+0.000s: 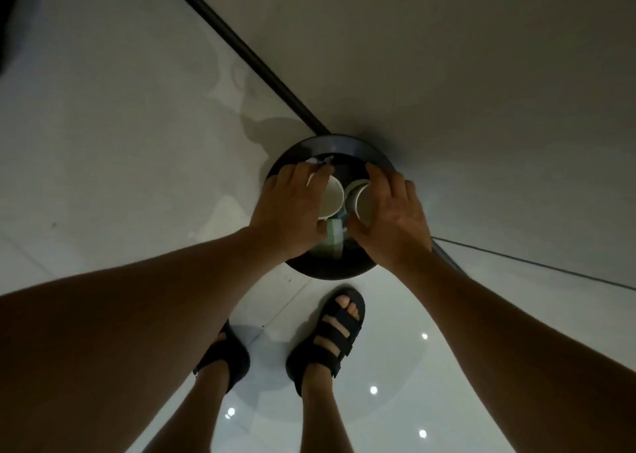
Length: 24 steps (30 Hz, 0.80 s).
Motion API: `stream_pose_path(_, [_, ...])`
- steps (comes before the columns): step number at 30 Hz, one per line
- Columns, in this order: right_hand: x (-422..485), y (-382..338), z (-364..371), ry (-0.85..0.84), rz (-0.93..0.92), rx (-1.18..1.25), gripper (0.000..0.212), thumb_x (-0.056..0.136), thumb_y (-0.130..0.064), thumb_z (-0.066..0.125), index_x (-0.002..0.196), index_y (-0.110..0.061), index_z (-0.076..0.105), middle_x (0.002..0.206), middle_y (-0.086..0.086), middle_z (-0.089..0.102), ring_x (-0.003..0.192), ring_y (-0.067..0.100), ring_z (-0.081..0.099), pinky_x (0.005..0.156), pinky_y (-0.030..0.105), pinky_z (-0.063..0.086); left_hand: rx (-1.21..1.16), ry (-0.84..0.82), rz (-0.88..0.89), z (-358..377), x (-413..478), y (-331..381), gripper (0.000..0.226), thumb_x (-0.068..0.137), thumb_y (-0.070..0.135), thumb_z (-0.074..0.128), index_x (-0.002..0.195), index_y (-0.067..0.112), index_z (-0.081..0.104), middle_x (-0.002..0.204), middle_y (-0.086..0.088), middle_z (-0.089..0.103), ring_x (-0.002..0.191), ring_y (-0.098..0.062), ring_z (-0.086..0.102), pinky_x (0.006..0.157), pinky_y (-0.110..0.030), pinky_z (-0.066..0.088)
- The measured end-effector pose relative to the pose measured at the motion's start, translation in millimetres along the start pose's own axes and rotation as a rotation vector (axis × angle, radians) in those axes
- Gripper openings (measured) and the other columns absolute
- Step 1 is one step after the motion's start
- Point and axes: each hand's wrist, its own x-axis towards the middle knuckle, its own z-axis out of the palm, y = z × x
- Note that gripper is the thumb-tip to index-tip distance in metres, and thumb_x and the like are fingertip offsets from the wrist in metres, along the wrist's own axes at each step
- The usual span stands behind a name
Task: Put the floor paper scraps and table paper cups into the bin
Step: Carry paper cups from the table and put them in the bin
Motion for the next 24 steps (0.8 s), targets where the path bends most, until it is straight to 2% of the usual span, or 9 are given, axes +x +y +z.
stream_pose_path(4, [5,8,28,0.143,-0.080,-0.075,0.085,0.079,-0.046,0.072,0.146,-0.007,0.038,0.142,0.019,0.046,0.126,0.039,0.045,0.099,0.052,0.044,0.123,0.089,0.059,24,5,2,0.086,0.069,0.043,0.073,0.142,0.017,0.037,0.138,-0.014,0.045,0.130,-0.035,0.038,0.105,-0.049,0.035])
stream_pose_path(7, [0,15,45,0.113,-0.105,-0.174,0.089,0.082,-0.058,0.063,0.151,-0.013,0.029,0.155,0.014,0.032,0.144,0.036,0.026,0.114,0.051,0.022,0.185,0.101,0.104,32,3,-8,0.087,0.073,0.048,0.067,0.146,0.017,0.032,0.146,-0.015,0.038,0.138,-0.037,0.028,0.110,-0.053,0.027])
stream_pose_path(10, [-5,23,54,0.096,-0.145,-0.205,0.093,0.080,-0.056,0.066,0.154,-0.016,0.024,0.159,0.014,0.023,0.149,0.033,0.012,0.117,0.047,0.006,0.249,0.050,0.143,35,-4,-14,0.090,0.077,0.053,0.057,0.151,0.015,0.022,0.153,-0.016,0.028,0.143,-0.038,0.018,0.113,-0.055,0.019])
stream_pose_path(12, [-5,23,55,0.111,-0.141,-0.189,0.096,0.077,-0.051,0.069,0.153,-0.016,0.024,0.159,0.014,0.023,0.149,0.033,0.011,0.117,0.047,0.005,0.268,0.039,0.151,35,-9,-13,0.085,0.081,0.051,0.051,0.150,0.013,0.022,0.152,-0.018,0.029,0.143,-0.037,0.020,0.113,-0.056,0.019])
stream_pose_path(16, [-6,23,54,0.148,-0.144,-0.162,0.096,0.073,-0.043,0.075,0.152,-0.014,0.026,0.157,0.015,0.028,0.148,0.035,0.015,0.117,0.048,0.010,0.313,0.101,0.189,32,-13,-15,0.072,0.079,0.036,0.054,0.143,0.009,0.037,0.136,-0.020,0.046,0.130,-0.037,0.041,0.109,-0.056,0.027])
stream_pose_path(19, [-5,23,55,0.161,-0.151,-0.168,0.096,0.072,-0.042,0.075,0.151,-0.014,0.028,0.157,0.015,0.030,0.148,0.035,0.017,0.117,0.048,0.011,0.317,0.130,0.174,32,-10,-18,0.078,0.076,0.038,0.060,0.143,0.008,0.036,0.133,-0.019,0.047,0.125,-0.036,0.044,0.108,-0.055,0.028])
stream_pose_path(21, [-4,23,56,0.162,-0.147,-0.176,0.096,0.072,-0.043,0.074,0.152,-0.015,0.027,0.157,0.014,0.029,0.148,0.034,0.016,0.117,0.048,0.010,0.316,0.094,0.173,36,-7,-17,0.085,0.079,0.050,0.054,0.148,0.008,0.028,0.145,-0.019,0.038,0.136,-0.035,0.034,0.111,-0.055,0.023])
stream_pose_path(24, [-4,23,57,0.154,-0.148,-0.186,0.094,0.077,-0.046,0.068,0.154,-0.016,0.022,0.159,0.013,0.024,0.149,0.032,0.012,0.118,0.046,0.007,0.312,0.048,0.152,44,-5,-16,0.098,0.081,0.068,0.042,0.152,0.009,0.012,0.159,-0.016,0.010,0.147,-0.033,0.006,0.116,-0.056,0.011])
